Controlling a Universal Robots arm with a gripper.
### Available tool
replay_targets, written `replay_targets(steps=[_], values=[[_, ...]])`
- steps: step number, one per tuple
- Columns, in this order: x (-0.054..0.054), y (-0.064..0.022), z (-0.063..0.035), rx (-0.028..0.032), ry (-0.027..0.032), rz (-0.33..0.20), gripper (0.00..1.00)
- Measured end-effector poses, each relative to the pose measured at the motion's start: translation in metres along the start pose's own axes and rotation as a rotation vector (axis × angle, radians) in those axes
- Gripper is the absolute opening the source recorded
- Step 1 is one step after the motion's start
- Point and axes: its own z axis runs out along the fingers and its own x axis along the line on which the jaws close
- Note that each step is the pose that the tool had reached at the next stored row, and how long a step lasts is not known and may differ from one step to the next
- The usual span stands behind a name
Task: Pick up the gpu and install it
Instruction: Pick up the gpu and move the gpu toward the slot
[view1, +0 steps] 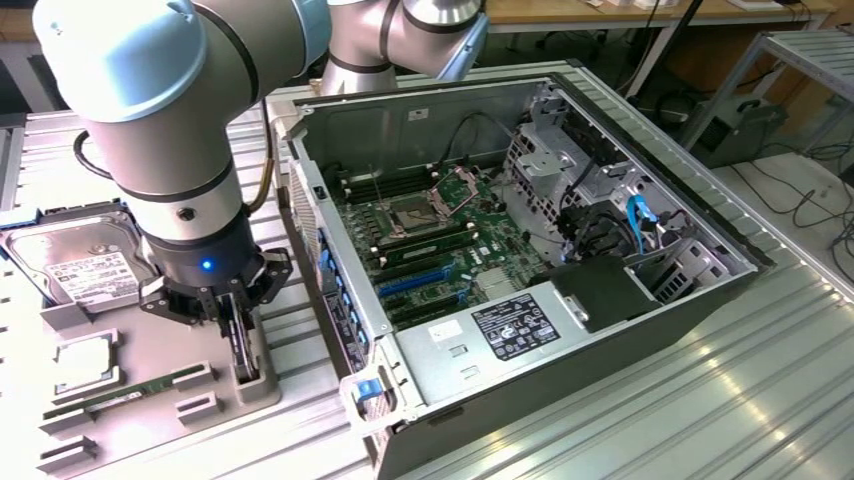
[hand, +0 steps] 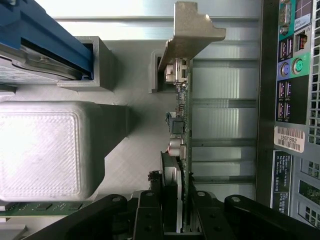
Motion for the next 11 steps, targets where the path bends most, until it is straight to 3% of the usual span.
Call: replay_targets(steps=[5, 11], values=[[0.0, 0.0, -0.0016, 0.0, 0.0001, 0.0, 0.27], [0.0, -0.0002, -0.0116, 0.0, 0.0, 0.0, 0.27]])
